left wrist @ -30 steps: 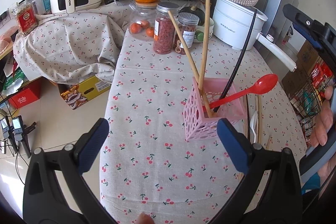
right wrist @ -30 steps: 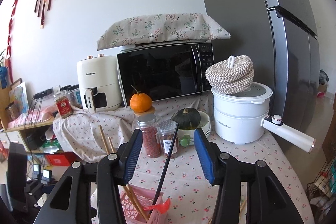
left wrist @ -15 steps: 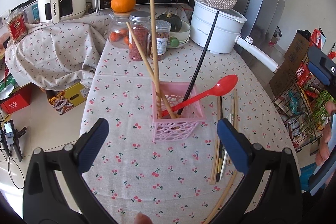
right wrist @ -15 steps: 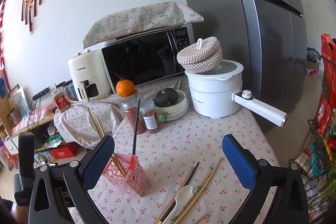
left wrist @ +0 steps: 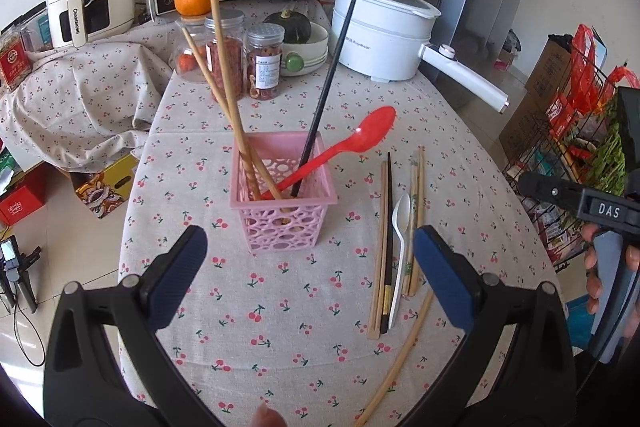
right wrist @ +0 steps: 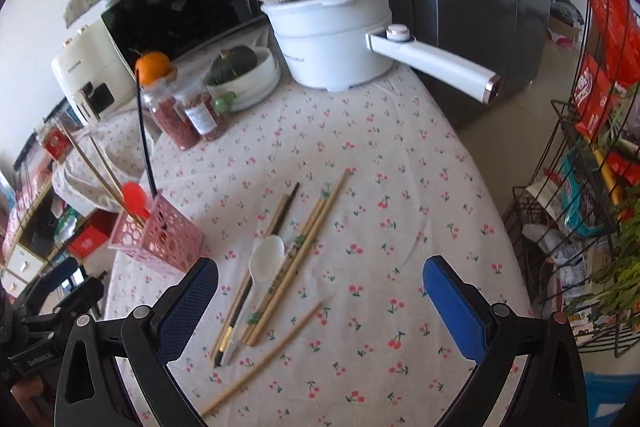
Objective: Organize utensils
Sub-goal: 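Move both open tools back toward the remaining utensils on the table, then lower the right tool onto the loose wooden chopstick and grasp it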
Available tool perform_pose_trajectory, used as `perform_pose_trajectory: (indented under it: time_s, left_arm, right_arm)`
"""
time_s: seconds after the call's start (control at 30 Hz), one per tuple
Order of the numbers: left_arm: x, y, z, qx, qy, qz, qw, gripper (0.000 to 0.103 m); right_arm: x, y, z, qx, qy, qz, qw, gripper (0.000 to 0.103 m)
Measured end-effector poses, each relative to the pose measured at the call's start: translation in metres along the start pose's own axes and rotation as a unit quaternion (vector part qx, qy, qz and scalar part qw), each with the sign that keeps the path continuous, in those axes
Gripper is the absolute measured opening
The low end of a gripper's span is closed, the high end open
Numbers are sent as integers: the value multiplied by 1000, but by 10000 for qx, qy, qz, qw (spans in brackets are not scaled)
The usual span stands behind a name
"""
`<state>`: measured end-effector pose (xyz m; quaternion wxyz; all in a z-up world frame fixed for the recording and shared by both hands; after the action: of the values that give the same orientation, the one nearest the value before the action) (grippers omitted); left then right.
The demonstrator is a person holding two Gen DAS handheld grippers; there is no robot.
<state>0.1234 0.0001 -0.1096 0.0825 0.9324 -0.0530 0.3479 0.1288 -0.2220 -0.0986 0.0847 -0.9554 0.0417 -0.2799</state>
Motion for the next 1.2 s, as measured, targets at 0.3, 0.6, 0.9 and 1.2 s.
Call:
perform_pose_trajectory:
  time_s: [0.3, 0.6, 0.9, 1.2]
  left_arm:
    - [-29, 11, 29, -229, -793, -58, 9966, 102]
    - [-33, -3, 35, -111, -1013, -97, 9947, 102]
    - [-32, -2, 30, -255, -1022, -36, 9944, 102]
    - [-31, -9, 22, -311, -955, -110, 9949, 102]
  right_arm:
    - [-55, 0, 67, -118, -1592, 82, 9871, 103]
    - [-91, -19, 96, -352, -2177, -185, 9752, 103]
    - [-117, -42, 102, -779, -2389, -923, 9635, 101]
    - [-113, -49, 79, -596, -2121, -1214, 9678, 43]
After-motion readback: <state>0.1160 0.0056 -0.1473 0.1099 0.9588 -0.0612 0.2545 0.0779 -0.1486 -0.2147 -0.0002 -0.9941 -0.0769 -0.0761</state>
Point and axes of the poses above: each gripper's, at about its wrist camera, not at the fingertips, and z roughly the way its jaws point, y to its right, x to its top, the point moved 7 cm from there along z, roughly the way its jaws point, and after that the axes turned 1 degree about y, right-handed, at the moved point
